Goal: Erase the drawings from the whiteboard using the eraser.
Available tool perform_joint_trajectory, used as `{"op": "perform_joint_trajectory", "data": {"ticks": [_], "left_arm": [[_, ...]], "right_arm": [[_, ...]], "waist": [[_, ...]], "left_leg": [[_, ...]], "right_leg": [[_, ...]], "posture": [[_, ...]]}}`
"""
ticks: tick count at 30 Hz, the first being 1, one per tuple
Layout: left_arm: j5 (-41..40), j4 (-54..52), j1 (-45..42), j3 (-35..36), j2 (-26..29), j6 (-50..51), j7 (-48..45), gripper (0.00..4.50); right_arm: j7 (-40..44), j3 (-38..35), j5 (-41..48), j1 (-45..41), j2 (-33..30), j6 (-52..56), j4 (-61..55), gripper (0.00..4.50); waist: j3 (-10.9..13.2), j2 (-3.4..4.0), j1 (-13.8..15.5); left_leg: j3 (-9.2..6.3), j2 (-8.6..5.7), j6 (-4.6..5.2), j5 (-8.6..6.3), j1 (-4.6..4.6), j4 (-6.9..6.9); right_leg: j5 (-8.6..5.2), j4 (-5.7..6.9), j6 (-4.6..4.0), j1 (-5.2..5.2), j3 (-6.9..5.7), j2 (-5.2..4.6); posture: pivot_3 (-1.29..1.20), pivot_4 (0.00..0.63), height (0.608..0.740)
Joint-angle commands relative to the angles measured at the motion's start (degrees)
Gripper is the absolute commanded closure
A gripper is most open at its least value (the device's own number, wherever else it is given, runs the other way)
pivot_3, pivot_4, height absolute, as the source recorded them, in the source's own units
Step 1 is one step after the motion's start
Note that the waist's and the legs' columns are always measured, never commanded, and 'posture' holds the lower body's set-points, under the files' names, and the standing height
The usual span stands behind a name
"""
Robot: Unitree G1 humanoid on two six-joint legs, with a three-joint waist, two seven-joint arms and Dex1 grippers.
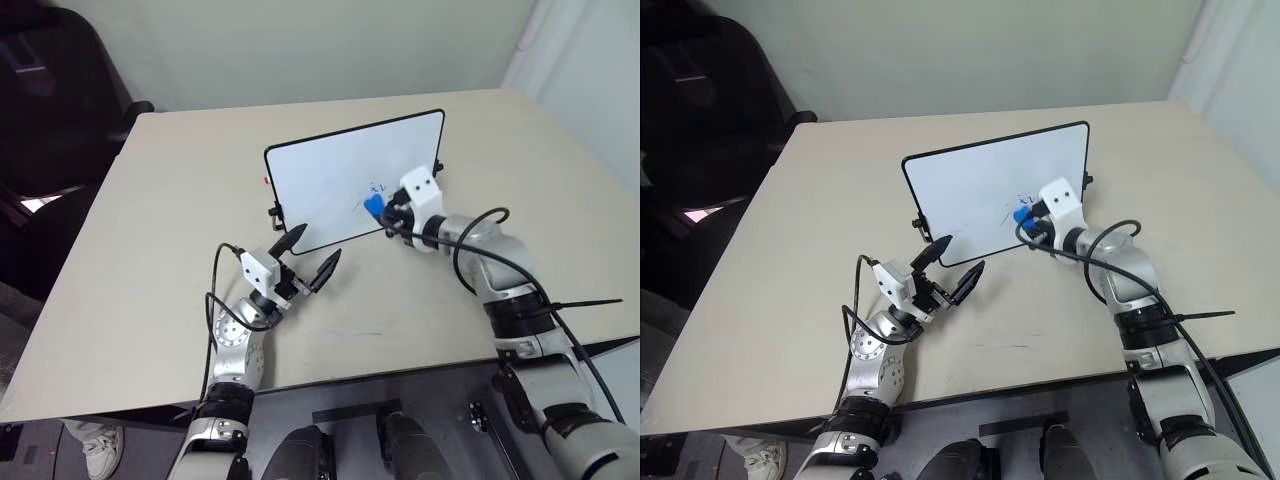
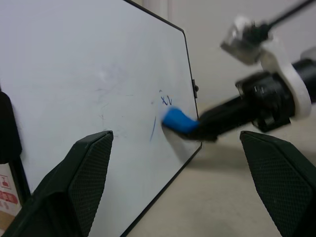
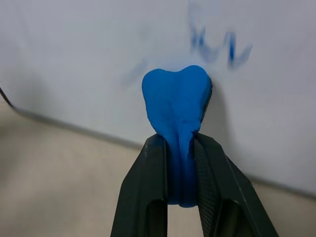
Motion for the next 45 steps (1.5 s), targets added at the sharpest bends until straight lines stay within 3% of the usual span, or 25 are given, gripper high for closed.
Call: {"op": "perform_joint_trajectory", "data": {"ticks": [1,12,18,26,45], "left_arm": [[-0.38,-0.36,0.92,-0.19,-0.46,-0.69,0.35,0.00],[-0.26,-0.83,1.27,-0.29,-0.62,-0.88,0.54,0.00],[-0.30,-1.20,1.53,-0.40,-0.67,-0.74,0.50,0.00],[-0.31,-2.31,2.40,-0.54,-0.64,-0.52,0.67,0.00],[-0.30,-3.58,2.89,-0.31,0.13,-0.37,1.38,0.00]], "right_arm": [[-1.05,-3.47,0.89,-3.59,0.29,-1.22,-2.49,4.06],[-0.99,0.00,-3.09,-0.43,-0.90,-0.47,2.64,4.06],[-4.36,-1.95,-5.47,-2.27,-1.20,-1.61,7.78,4.06],[-2.45,-6.03,-1.19,-6.62,-0.22,-0.78,1.95,4.06],[-1.35,-1.58,-2.38,-2.75,0.59,2.91,2.36,4.06]], "waist": [[0.00,-0.01,-0.07],[-0.01,-0.03,-0.19],[0.00,-0.03,-0.19],[0.02,-0.03,-0.74],[0.02,-0.04,-0.80]], "left_leg": [[0.00,0.00,0.01,0.00,0.00,0.00],[0.00,0.01,0.02,0.00,0.03,0.01],[0.00,0.00,0.01,0.01,0.02,0.01],[0.02,-0.01,0.02,0.01,-0.06,0.01],[0.04,0.01,0.02,0.00,-0.10,0.01]], "right_leg": [[0.01,-0.01,-0.01,0.01,0.00,0.00],[0.01,-0.04,0.00,0.04,-0.01,-0.01],[0.03,-0.03,0.02,0.02,0.00,-0.02],[0.08,-0.04,0.03,-0.06,0.03,-0.02],[0.08,-0.06,0.04,-0.11,0.00,0.00]], "posture": [[0.00,0.150,0.726],[0.00,0.150,0.726],[0.00,0.150,0.726],[0.00,0.150,0.726],[0.00,0.150,0.726]]}}
